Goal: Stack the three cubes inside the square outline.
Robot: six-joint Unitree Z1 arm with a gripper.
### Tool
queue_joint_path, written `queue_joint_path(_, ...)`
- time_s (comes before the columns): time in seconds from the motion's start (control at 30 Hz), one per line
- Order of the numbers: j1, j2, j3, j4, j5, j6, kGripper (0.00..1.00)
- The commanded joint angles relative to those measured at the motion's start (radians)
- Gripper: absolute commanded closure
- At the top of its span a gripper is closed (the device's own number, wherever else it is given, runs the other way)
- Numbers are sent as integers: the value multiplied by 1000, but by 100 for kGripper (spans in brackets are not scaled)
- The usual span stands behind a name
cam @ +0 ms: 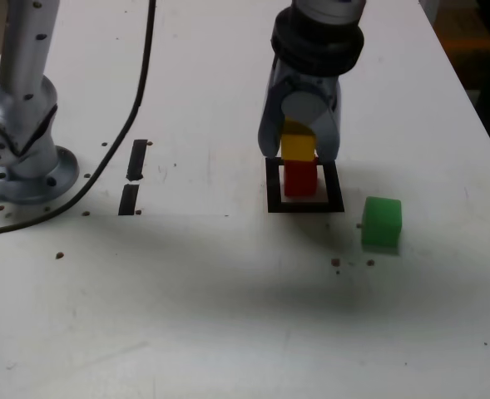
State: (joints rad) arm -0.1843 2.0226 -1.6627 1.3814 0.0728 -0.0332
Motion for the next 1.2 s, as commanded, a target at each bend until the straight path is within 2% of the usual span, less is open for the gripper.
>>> queue_joint_path(0.0,-1,3,-5,0,-1,0,98)
queue_joint_path(0.13,-1,12,-6,-3,1,-2,94)
queue_joint_path(0.4,8,39,-10,-3,-14,6,77)
queue_joint_path(0.5,10,53,-13,-3,-25,13,63)
queue_joint_path(0.67,12,62,-16,-2,-28,20,28)
queue_joint_path(0.8,12,60,-17,1,-23,20,11)
queue_joint_path(0.9,12,55,-18,7,-18,14,4)
queue_joint_path(1.03,11,30,-21,33,-2,-7,1)
queue_joint_path(1.1,-4,-32,-34,93,10,-32,0)
queue_joint_path(1.17,-31,-87,-64,168,1,-44,0)
